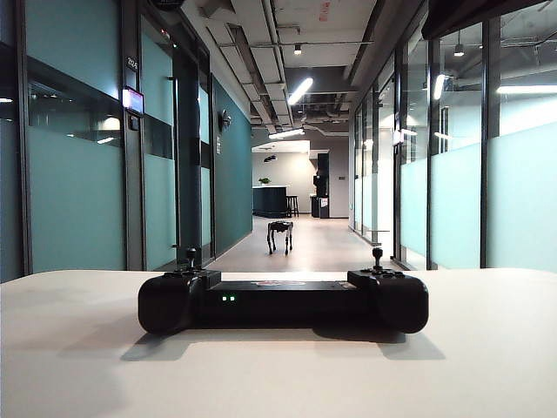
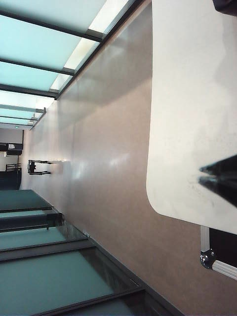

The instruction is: Push the left joystick on the remote control sitting on the white table forward to make the robot dog walk in a straight line until it approaches the door.

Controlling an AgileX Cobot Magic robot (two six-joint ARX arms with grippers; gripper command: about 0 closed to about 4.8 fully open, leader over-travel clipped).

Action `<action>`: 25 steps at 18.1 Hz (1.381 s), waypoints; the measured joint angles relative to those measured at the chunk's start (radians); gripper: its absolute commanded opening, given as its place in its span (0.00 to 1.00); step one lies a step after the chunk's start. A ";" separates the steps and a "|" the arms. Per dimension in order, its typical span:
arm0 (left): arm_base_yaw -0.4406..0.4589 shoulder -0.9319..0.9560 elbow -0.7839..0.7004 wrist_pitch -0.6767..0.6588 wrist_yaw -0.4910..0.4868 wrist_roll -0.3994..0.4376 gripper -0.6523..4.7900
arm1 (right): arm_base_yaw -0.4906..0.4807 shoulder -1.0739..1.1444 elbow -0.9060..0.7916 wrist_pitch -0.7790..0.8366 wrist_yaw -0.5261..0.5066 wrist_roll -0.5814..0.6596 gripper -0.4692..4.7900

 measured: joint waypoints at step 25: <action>0.001 0.000 0.000 -0.001 0.000 0.000 0.11 | -0.518 -0.841 -0.706 0.305 -0.050 -0.160 0.08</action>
